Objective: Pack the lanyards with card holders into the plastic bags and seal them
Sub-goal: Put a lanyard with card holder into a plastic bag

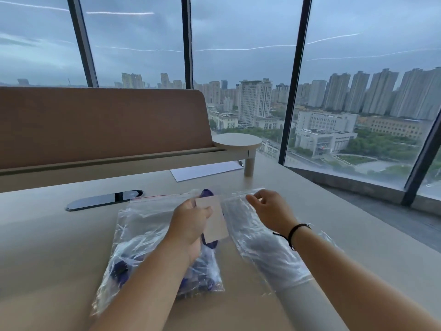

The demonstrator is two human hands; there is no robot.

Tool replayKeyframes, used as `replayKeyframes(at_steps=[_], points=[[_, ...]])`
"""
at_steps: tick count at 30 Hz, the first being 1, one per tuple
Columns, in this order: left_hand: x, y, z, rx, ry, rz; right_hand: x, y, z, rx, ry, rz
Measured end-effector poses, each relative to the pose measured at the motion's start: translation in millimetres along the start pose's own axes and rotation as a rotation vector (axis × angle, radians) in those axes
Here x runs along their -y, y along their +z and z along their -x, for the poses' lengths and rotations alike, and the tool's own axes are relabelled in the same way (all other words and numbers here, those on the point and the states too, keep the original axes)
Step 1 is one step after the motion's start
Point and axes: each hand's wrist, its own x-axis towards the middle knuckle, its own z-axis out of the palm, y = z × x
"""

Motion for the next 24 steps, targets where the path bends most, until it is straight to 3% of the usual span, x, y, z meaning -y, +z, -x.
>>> replayKeyframes(at_steps=[5,12,24], points=[[13.2,-2.7,-20.7,-0.059,-0.016,-0.032,-13.3,17.2,-65.3,0.134,-0.084,0.339],[23.9,-9.9,-28.7,-0.084,-0.062,0.035,-20.3,33.5,-114.3,0.340,-0.093,0.487],[21.6,-8.1,-25.3,-0.094,-0.057,0.061,-23.9,37.3,-110.7,0.172,-0.158,0.305]])
